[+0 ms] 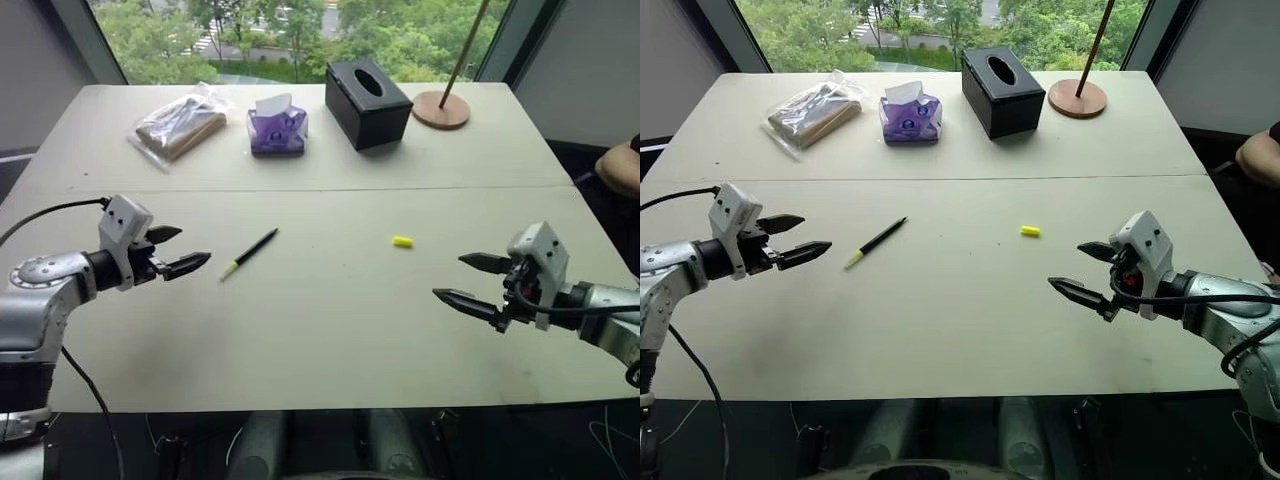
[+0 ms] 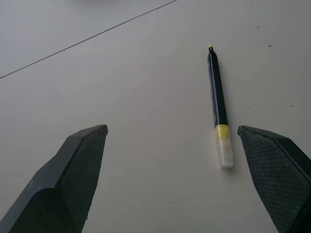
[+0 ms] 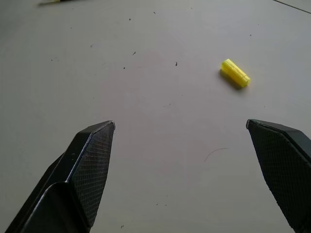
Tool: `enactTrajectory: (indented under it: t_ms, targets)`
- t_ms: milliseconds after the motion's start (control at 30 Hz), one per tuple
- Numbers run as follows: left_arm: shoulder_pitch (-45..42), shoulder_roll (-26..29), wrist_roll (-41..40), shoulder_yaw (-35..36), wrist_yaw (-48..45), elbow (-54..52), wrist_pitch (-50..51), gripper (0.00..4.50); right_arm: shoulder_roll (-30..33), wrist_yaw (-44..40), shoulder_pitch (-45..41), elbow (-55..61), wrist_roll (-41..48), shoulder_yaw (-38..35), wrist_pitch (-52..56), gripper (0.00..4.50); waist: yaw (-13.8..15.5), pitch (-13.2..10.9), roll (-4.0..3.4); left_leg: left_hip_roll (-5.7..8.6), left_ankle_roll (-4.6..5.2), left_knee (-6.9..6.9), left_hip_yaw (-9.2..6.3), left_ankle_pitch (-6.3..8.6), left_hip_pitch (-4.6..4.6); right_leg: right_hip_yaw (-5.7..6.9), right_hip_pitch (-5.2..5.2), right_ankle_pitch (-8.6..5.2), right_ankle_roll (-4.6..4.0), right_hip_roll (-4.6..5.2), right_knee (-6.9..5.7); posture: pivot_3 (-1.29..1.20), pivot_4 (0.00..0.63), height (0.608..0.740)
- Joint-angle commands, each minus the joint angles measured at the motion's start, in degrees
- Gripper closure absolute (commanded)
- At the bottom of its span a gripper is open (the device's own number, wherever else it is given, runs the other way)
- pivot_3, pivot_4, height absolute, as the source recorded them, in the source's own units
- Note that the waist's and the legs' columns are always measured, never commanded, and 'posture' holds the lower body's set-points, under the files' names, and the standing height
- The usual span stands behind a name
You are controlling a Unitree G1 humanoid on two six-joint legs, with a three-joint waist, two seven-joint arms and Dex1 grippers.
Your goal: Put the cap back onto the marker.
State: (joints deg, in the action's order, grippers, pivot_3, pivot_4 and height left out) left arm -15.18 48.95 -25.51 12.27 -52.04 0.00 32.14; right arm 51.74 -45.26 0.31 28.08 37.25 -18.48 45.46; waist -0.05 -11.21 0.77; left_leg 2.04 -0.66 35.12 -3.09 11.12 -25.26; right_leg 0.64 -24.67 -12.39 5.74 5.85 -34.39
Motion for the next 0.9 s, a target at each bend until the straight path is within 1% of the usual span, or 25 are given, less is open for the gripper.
enactTrajectory:
  t_ms: [33,233,800,900]
  targets:
    - [0.0,0.0,-0.6,1.9,0.3,-0.4,-0.6,0.02,-0.3,0.4,-0.3,1.1,-0.3,-0.6,-1.3,0.02,0.2,0.0,0.00,0.00,0.00,0.00,0.00,0.00,0.00,0.00,0.00,0.00,0.01,0.00,0.00,0.00,0.150,0.740]
    - [-0.2,0.0,1.1,1.8,1.0,0.6,-2.5,0.02,-0.3,0.3,-0.5,0.9,-0.7,-0.6,-1.6,0.02,0.9,0.0,0.00,0.00,0.00,0.04,0.00,0.00,0.00,0.00,0.01,0.03,0.04,-0.01,-0.01,0.00,0.150,0.740]
    - [-1.3,-0.7,2.3,0.5,0.7,2.5,-4.4,0.02,-0.8,0.8,-0.9,0.6,-1.9,-0.4,-2.0,0.02,0.8,0.0,0.00,0.01,0.02,0.14,0.01,-0.01,0.02,0.00,0.06,0.10,0.14,-0.05,-0.06,0.00,0.150,0.740]
    - [-2.6,-0.9,2.8,-0.5,0.2,3.3,-5.0,0.02,-1.1,0.4,-2.6,0.9,-2.0,0.6,-2.9,0.02,0.8,0.0,0.00,0.01,0.02,0.17,0.02,-0.01,0.03,0.00,0.07,0.11,0.16,-0.06,-0.09,0.00,0.150,0.740]
